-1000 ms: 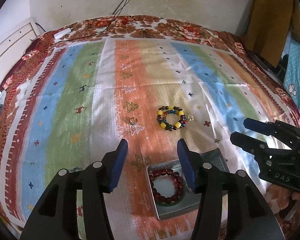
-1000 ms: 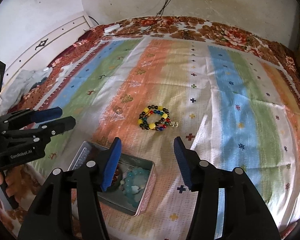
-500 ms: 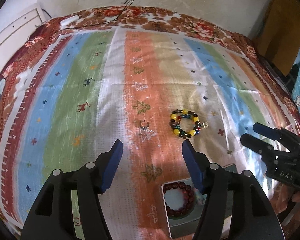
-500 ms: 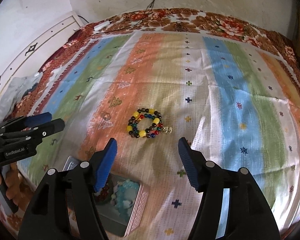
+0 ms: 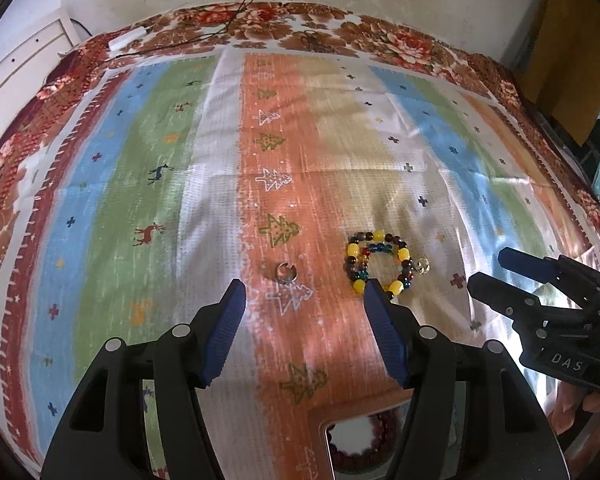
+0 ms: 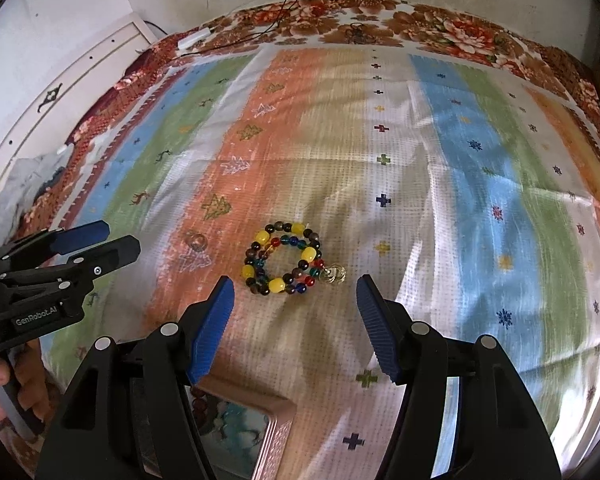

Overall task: Organize jewelry
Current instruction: 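Move both open tools toward the yellow-bead bracelet and silver ring, then close left tool on silver ring while right tool grasps yellow-bead bracelet, then lift ring with left tool while right tool carries yellow-bead bracelet to tin box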

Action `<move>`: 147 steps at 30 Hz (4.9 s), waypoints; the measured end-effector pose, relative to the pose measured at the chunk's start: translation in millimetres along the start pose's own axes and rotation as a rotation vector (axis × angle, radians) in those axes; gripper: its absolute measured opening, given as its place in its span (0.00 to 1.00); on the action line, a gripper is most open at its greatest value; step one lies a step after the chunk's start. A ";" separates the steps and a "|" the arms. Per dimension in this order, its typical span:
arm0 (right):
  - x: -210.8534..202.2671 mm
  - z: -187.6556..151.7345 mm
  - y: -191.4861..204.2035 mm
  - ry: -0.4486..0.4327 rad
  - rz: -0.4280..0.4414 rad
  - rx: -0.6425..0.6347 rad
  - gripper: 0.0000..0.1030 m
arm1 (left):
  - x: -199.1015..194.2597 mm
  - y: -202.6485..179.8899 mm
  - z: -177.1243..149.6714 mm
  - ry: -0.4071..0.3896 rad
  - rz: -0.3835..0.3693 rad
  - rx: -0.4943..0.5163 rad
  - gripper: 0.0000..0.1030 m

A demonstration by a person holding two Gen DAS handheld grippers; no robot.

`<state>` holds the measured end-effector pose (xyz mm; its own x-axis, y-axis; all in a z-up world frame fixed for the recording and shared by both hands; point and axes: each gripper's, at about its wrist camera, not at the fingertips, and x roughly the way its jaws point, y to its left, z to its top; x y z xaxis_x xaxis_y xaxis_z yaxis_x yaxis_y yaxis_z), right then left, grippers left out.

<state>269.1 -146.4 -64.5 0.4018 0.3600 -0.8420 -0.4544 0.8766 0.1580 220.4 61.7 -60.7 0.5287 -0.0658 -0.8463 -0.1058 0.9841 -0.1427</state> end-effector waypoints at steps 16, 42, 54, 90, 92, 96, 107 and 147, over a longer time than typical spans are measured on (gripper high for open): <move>50.8 20.7 -12.7 0.093 -0.007 0.043 0.61 | 50.8 8.5 16.2 0.089 0.034 0.032 0.59; 99.8 36.8 -9.9 0.152 -0.026 0.008 0.58 | 104.4 7.2 19.5 0.183 0.051 0.101 0.39; 114.1 35.0 -14.5 0.199 -0.008 0.019 0.17 | 111.8 12.5 18.3 0.188 0.050 0.104 0.29; 36.3 42.0 24.7 0.034 0.044 -0.070 0.10 | 56.8 -2.5 23.9 0.088 -0.049 0.078 0.18; 30.2 41.5 25.6 0.022 0.048 -0.072 0.10 | 52.0 -5.3 22.3 0.082 -0.056 0.074 0.18; 18.3 40.3 27.9 -0.001 0.056 -0.075 0.10 | 40.9 -9.6 20.6 0.064 -0.070 0.066 0.18; -8.9 28.8 35.1 -0.044 0.072 -0.080 0.10 | 9.9 -19.6 15.8 0.017 -0.110 0.044 0.18; -97.7 -55.3 55.6 -0.138 0.141 -0.121 0.10 | -71.2 -39.3 -63.9 -0.056 -0.210 0.073 0.18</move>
<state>160.6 -150.5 -1.9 0.4289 0.5240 -0.7358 -0.6024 0.7729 0.1993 133.0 17.2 -27.7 0.5788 -0.2629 -0.7720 0.0714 0.9593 -0.2731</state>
